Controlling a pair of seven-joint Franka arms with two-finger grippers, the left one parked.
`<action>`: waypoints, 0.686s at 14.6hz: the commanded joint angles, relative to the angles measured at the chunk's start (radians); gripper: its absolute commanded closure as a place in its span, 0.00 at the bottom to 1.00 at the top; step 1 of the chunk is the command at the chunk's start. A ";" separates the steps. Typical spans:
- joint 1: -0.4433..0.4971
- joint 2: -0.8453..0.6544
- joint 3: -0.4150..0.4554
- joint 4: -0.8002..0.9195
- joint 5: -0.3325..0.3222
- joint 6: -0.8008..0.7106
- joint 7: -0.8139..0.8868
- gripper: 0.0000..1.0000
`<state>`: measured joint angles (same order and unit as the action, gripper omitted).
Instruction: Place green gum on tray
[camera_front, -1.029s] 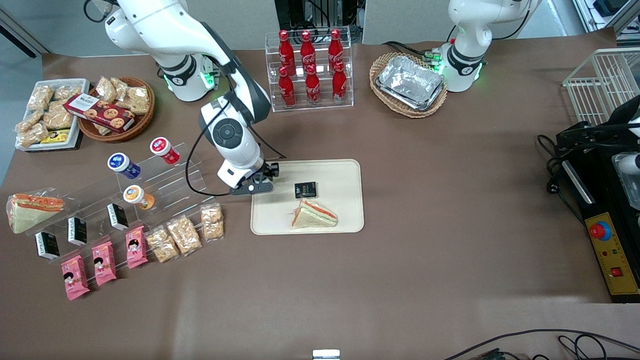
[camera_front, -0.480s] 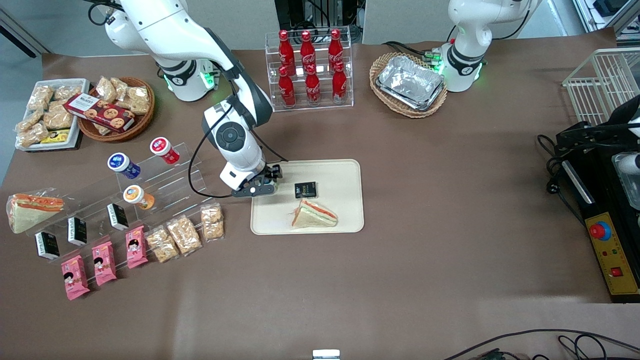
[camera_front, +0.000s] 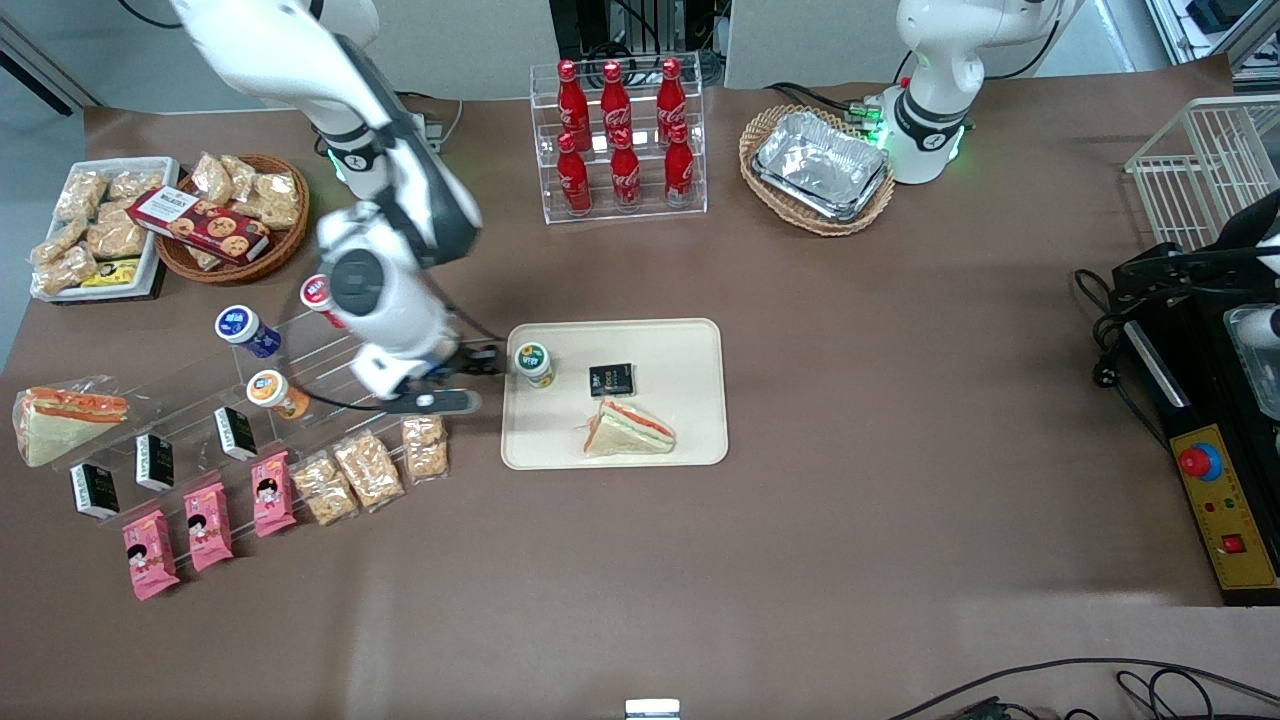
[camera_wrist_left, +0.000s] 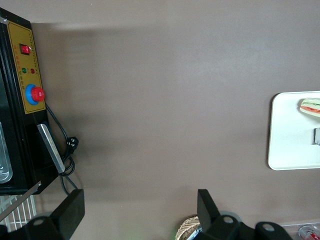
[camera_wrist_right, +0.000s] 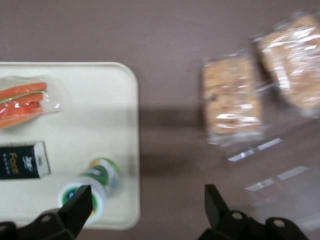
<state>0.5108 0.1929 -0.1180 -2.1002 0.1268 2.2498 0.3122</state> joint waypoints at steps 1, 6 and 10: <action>-0.093 -0.119 0.005 0.052 0.013 -0.230 -0.111 0.00; -0.245 -0.237 0.005 0.115 -0.001 -0.444 -0.166 0.00; -0.340 -0.215 0.005 0.312 -0.070 -0.623 -0.268 0.00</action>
<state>0.2260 -0.0532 -0.1224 -1.9396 0.0951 1.7621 0.1007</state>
